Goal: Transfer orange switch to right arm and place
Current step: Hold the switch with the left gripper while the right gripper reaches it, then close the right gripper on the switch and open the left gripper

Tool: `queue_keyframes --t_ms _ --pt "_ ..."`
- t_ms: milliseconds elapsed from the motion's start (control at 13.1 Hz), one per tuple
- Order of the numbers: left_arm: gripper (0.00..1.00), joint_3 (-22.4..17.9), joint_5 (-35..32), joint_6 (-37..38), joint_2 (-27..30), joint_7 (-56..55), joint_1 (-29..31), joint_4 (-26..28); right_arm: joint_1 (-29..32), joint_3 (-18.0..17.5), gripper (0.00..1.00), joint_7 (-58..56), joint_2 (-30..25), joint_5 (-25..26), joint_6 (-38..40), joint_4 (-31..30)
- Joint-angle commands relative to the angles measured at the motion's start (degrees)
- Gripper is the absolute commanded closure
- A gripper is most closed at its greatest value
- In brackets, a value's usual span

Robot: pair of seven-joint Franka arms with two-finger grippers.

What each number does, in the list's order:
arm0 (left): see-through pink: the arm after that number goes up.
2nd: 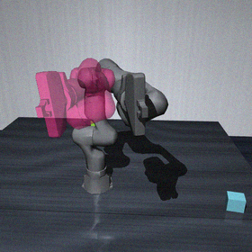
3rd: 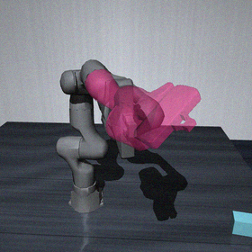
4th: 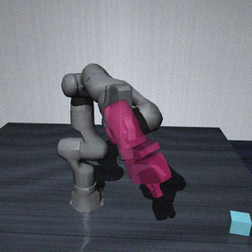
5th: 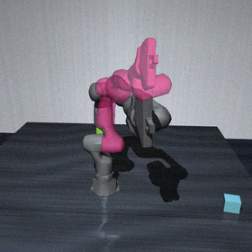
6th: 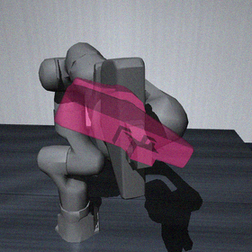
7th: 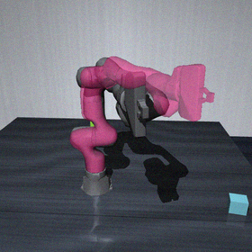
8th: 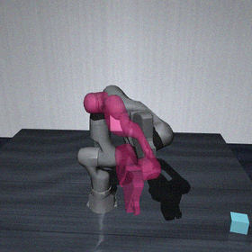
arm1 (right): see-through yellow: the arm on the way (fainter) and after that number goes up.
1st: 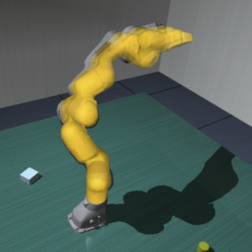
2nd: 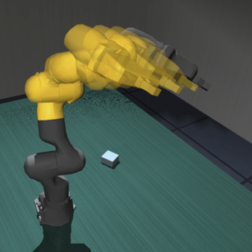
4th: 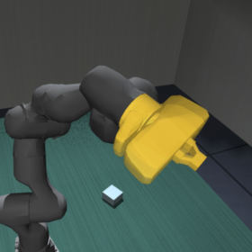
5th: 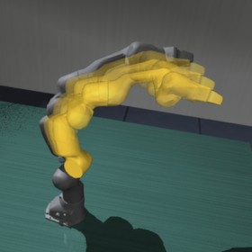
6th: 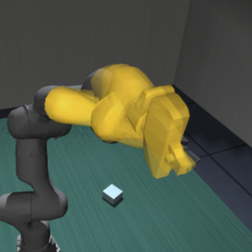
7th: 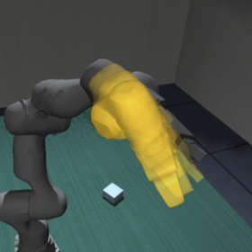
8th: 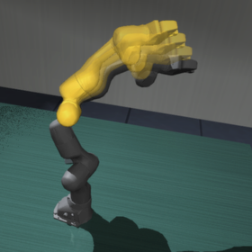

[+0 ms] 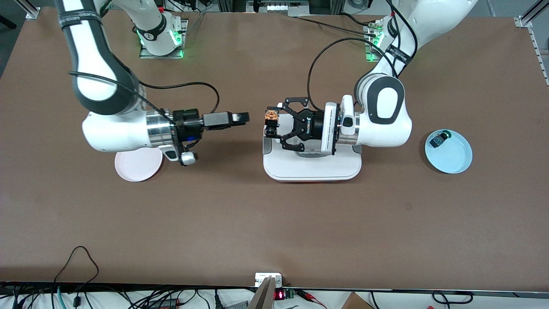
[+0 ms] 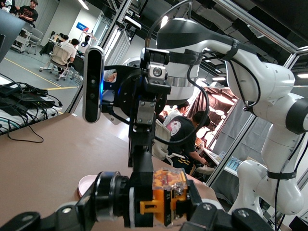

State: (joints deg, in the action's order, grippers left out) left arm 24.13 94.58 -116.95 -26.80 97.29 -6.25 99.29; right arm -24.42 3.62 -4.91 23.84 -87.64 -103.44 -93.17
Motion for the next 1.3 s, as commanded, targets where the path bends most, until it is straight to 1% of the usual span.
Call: queue_keyframes --t_ms 0,76,381,610,839,1067,1220 --pt "0.7 -0.2 2.4 -0.7 -0.4 2.4 -0.8 -0.8 -2.6 0.2 0.0 -3.2 0.6 -4.6 -3.6 -0.9" --pt "0.7 -0.2 2.5 -0.7 -0.4 2.4 -0.9 -0.8 -3.3 0.2 0.0 -4.0 0.6 -5.9 -4.7 -1.8" --pt "0.7 -0.2 2.5 -0.7 -0.4 2.4 -0.8 -0.8 -3.9 0.2 0.0 -4.0 0.2 -6.9 -5.8 -3.4" --pt "0.7 -0.2 2.5 -0.7 -0.4 2.4 -0.8 -0.8 -4.2 0.2 0.09 -4.0 -0.5 -7.8 -6.2 -4.7" --pt "0.7 -0.2 2.5 -0.7 -0.4 2.3 -0.8 -0.8 -4.8 0.2 0.15 -4.0 -0.9 -7.9 -6.8 -5.2" --pt "0.69 -0.2 2.5 -0.7 -0.4 2.2 -0.8 -0.8 -5.7 0.2 0.26 -4.0 -1.2 -7.9 -7.8 -5.7" --pt "0.69 -0.2 2.5 -0.6 -0.4 1.8 -0.7 -0.7 -5.7 0.2 0.38 -4.0 -1.2 -7.9 -7.8 -5.7"
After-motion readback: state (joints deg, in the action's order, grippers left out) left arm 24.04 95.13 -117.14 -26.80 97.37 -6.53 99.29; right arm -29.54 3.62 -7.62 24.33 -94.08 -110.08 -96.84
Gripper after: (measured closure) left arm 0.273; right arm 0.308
